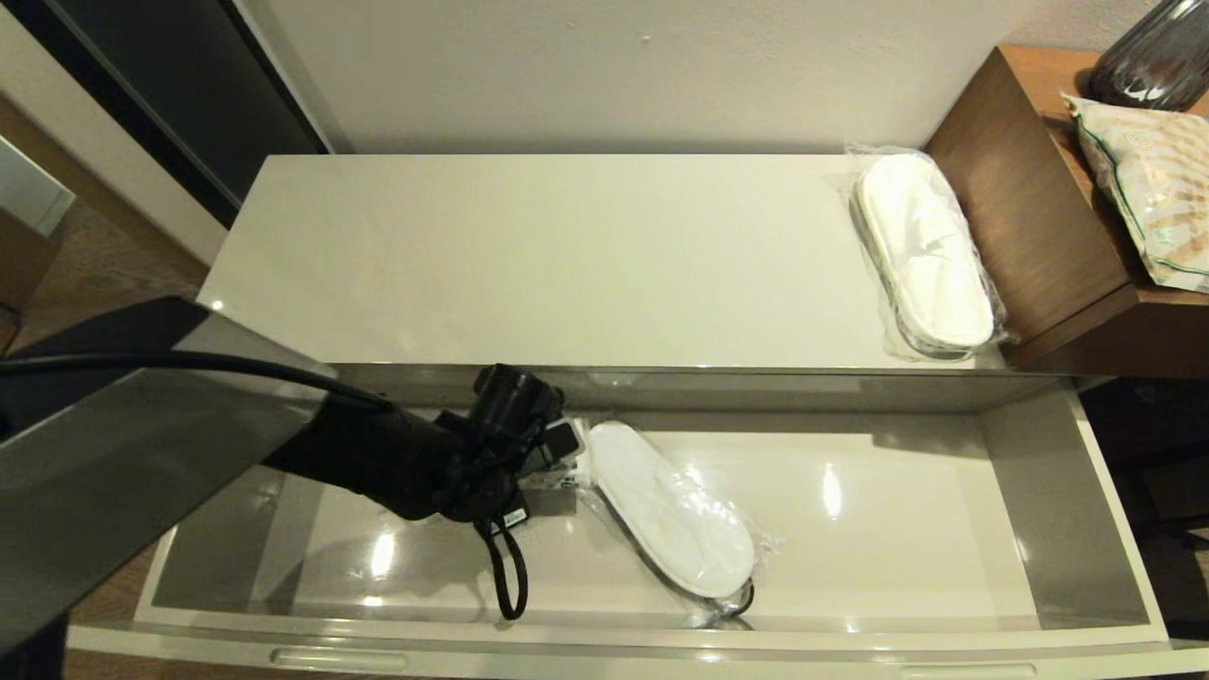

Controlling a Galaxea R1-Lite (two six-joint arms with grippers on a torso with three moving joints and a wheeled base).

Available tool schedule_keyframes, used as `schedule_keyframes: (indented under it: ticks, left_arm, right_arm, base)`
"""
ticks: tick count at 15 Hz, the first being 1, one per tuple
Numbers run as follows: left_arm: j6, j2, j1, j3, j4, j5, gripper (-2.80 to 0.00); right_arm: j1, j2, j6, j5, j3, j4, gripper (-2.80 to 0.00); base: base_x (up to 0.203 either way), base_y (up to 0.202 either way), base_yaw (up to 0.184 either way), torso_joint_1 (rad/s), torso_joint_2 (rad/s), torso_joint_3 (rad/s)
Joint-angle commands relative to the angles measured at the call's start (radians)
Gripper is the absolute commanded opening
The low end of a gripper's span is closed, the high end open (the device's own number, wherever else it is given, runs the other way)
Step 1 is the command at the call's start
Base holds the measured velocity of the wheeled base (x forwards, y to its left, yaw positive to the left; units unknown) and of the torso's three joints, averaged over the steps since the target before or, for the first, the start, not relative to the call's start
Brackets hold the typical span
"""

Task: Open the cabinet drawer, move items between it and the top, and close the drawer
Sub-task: Put the tissue in the drawer

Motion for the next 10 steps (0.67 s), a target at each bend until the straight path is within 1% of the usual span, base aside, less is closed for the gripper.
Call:
schedule_keyframes:
  ticks: [1, 2, 4, 5, 7, 8, 9, 10]
  left_arm:
    - [0.002, 0.077, -0.005, -0.001, -0.037, 0.073, -2.8]
    - [0.0, 0.095, -0.008, 0.004, -0.079, 0.109, -2.8]
    - [0.003, 0.127, -0.01, 0.018, -0.15, 0.155, -2.8]
    - [0.003, 0.139, -0.012, 0.024, -0.168, 0.186, -2.8]
    - [-0.001, 0.153, -0.014, 0.025, -0.172, 0.194, -2.8]
    - [-0.004, 0.17, -0.014, 0.024, -0.188, 0.206, 0.0]
    - [-0.005, 0.185, -0.014, 0.024, -0.226, 0.227, 0.0]
    - [-0.002, 0.204, -0.013, 0.028, -0.29, 0.244, 0.0]
  right_arm:
    - [0.0, 0.0, 0.0, 0.0, 0.0, 0.0, -2.8]
    - [0.0, 0.001, 0.0, 0.0, 0.0, 0.0, -2.8]
    - [0.0, 0.0, 0.0, 0.0, 0.0, 0.0, -2.8]
    - [0.0, 0.0, 0.0, 0.0, 0.0, 0.0, -2.8]
    - [0.0, 0.0, 0.0, 0.0, 0.0, 0.0, -2.8]
    - [0.0, 0.001, 0.0, 0.0, 0.0, 0.0, -2.8]
    - [0.0, 0.0, 0.0, 0.0, 0.0, 0.0, -2.8]
    - [0.0, 0.0, 0.0, 0.0, 0.0, 0.0, -2.8]
  base:
    - [0.0, 0.0, 0.0, 0.0, 0.0, 0.0]
    - [0.0, 0.0, 0.0, 0.0, 0.0, 0.0]
    - [0.0, 0.0, 0.0, 0.0, 0.0, 0.0]
    - [0.0, 0.0, 0.0, 0.0, 0.0, 0.0]
    - [0.0, 0.0, 0.0, 0.0, 0.0, 0.0]
    - [0.0, 0.0, 0.0, 0.0, 0.0, 0.0]
    - [0.0, 0.0, 0.0, 0.0, 0.0, 0.0]
    - [0.0, 0.0, 0.0, 0.0, 0.0, 0.0]
